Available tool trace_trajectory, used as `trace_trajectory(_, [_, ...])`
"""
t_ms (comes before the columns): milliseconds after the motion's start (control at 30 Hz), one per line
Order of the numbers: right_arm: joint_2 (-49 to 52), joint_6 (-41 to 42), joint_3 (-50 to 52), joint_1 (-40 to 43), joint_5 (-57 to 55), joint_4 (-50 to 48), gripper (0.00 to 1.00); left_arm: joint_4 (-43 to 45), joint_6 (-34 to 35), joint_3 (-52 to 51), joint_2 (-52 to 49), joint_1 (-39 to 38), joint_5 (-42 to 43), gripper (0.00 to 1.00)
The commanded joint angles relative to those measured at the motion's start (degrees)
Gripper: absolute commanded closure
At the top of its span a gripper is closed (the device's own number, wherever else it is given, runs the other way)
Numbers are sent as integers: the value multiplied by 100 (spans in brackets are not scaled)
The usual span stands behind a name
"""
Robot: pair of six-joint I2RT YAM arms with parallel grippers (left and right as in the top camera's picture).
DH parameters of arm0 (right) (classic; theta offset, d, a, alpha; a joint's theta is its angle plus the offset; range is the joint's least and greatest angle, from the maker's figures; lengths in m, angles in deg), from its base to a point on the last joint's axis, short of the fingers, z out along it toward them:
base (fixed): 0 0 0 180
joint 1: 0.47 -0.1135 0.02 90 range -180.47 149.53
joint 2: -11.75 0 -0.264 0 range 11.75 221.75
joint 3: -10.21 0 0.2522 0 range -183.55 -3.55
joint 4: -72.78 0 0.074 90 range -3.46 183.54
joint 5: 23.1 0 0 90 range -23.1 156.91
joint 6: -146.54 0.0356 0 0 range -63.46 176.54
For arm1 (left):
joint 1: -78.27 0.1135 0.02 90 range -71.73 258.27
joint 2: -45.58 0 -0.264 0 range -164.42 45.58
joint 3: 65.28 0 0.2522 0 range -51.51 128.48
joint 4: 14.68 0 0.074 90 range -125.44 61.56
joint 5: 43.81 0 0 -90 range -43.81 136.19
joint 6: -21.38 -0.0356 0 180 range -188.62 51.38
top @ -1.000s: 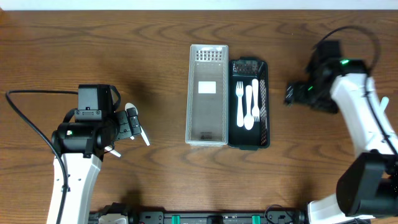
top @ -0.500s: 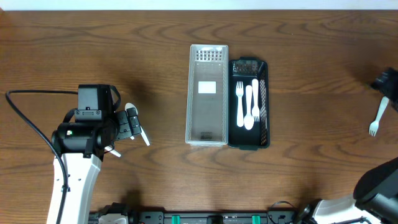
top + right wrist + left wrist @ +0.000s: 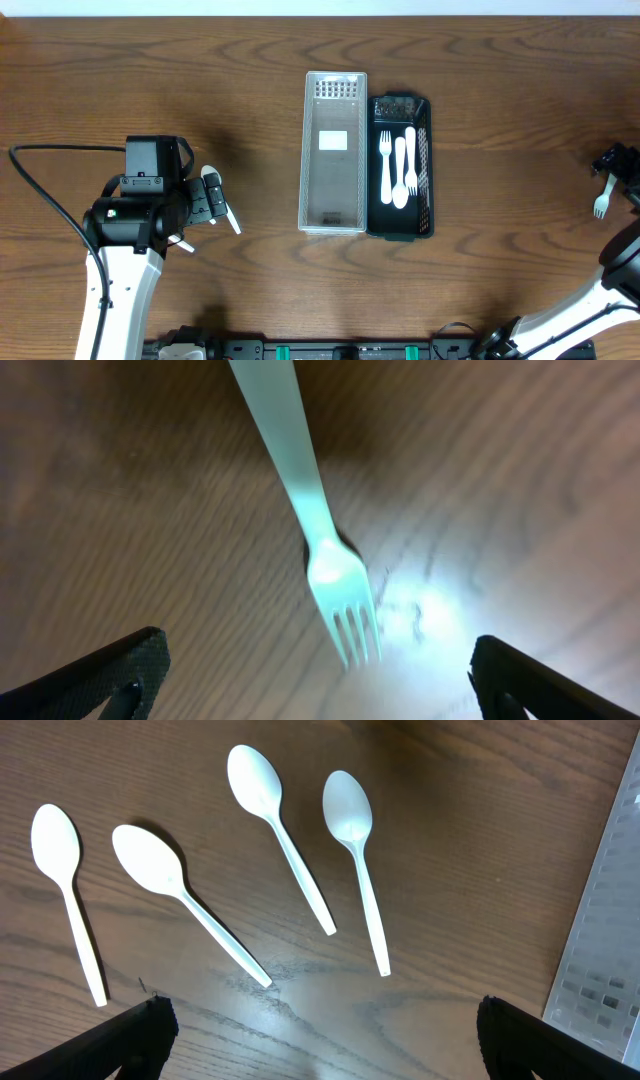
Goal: Pack container
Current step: 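Move the right gripper to the last white fork and grasp it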
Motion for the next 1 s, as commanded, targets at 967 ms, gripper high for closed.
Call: trace_trajectory(967, [866, -1401, -44, 22, 376, -658, 35, -15, 55, 68, 2, 24, -22, 2])
